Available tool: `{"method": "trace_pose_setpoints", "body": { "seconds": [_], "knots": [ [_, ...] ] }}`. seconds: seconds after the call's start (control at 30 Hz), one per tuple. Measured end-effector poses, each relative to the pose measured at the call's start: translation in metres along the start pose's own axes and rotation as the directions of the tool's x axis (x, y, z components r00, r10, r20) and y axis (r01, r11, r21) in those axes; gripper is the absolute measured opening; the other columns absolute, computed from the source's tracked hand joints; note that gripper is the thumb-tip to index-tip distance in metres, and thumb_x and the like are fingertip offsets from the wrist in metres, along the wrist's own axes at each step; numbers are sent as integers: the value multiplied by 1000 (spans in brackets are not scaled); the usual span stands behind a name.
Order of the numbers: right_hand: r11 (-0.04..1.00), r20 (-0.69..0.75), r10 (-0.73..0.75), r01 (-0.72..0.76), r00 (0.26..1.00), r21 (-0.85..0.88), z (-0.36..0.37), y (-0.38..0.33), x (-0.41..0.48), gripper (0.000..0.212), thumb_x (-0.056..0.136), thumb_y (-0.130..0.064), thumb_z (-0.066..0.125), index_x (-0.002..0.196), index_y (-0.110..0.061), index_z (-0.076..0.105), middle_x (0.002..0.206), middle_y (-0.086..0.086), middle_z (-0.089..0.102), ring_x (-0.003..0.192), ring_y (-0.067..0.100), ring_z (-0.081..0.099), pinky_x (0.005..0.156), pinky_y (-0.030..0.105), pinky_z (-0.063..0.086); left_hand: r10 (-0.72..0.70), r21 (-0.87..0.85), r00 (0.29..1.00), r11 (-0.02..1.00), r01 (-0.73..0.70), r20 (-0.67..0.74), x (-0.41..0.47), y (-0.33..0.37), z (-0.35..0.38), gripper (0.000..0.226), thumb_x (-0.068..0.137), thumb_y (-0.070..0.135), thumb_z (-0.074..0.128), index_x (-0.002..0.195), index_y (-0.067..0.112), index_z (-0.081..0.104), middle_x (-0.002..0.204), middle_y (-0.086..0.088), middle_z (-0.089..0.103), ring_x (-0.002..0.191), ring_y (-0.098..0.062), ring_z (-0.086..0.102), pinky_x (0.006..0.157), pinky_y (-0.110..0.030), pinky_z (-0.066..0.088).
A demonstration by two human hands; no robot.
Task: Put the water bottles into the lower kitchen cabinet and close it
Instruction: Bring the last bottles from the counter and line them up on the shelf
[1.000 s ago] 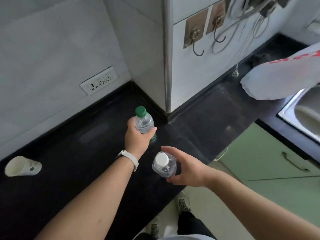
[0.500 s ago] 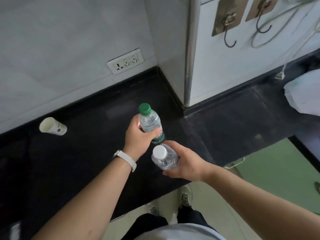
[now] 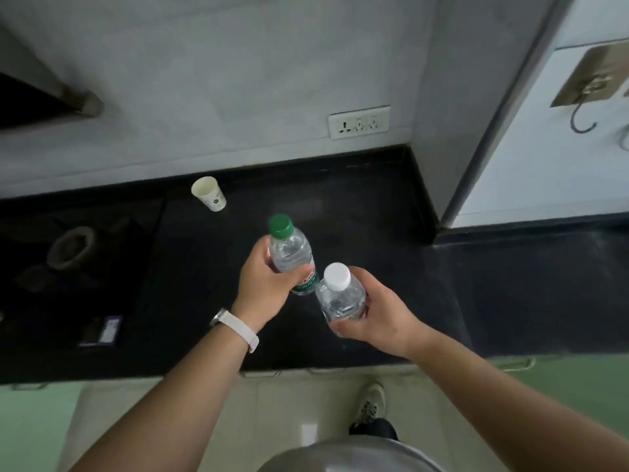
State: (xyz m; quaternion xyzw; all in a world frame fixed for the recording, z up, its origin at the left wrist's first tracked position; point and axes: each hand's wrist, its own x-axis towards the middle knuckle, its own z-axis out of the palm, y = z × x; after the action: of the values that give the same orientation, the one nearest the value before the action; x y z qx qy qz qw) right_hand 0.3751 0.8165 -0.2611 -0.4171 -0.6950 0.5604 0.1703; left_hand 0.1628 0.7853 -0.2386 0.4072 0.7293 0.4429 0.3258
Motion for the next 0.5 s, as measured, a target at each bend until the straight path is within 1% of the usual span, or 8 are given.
{"method": "trace_pose_setpoints", "body": {
  "seconds": [0.07, 0.17, 0.3, 0.4, 0.5],
  "knots": [
    [1000, 28, -22, 23, 999, -5, 20, -12, -1, 73, 61, -41, 84, 117, -62, 41, 110, -17, 66, 102, 6, 65, 92, 38, 54, -13, -22, 999, 1000, 12, -51, -18, -10, -27, 52, 71, 18, 92, 113, 27, 63, 105, 8, 73, 96, -5, 70, 88, -32, 57],
    [998, 80, -56, 58, 995, -20, 55, -30, -5, 74, 61, -41, 85, 117, -62, 42, 111, -17, 65, 104, 6, 64, 93, 39, 54, -33, -42, 989, 999, 27, -146, -53, -28, -69, 53, 71, 18, 92, 115, 26, 63, 106, 10, 73, 96, -3, 69, 86, -27, 55],
    [995, 143, -86, 91, 986, -29, 113, -57, -21, 71, 60, -41, 85, 112, -67, 43, 109, -18, 67, 101, 5, 65, 92, 39, 55, -81, -82, 956, 995, 60, -281, -113, -58, -129, 52, 69, 16, 92, 112, 28, 64, 103, 10, 74, 94, -6, 70, 85, -30, 56],
    [991, 207, -119, 129, 971, -34, 161, -81, -42, 69, 66, -33, 86, 113, -62, 47, 107, -19, 67, 99, 5, 66, 89, 38, 57, -125, -118, 922, 989, 87, -366, -169, -81, -175, 53, 69, 16, 91, 113, 29, 64, 102, 12, 73, 93, -5, 70, 84, -30, 57],
    [985, 262, -157, 170, 952, -28, 212, -102, -67, 63, 73, -22, 85, 107, -60, 48, 104, -22, 66, 96, 3, 66, 87, 31, 57, -150, -138, 882, 986, 97, -447, -227, -103, -218, 53, 70, 17, 90, 113, 33, 63, 105, 14, 72, 96, -2, 68, 80, -20, 55]
  ]
}}
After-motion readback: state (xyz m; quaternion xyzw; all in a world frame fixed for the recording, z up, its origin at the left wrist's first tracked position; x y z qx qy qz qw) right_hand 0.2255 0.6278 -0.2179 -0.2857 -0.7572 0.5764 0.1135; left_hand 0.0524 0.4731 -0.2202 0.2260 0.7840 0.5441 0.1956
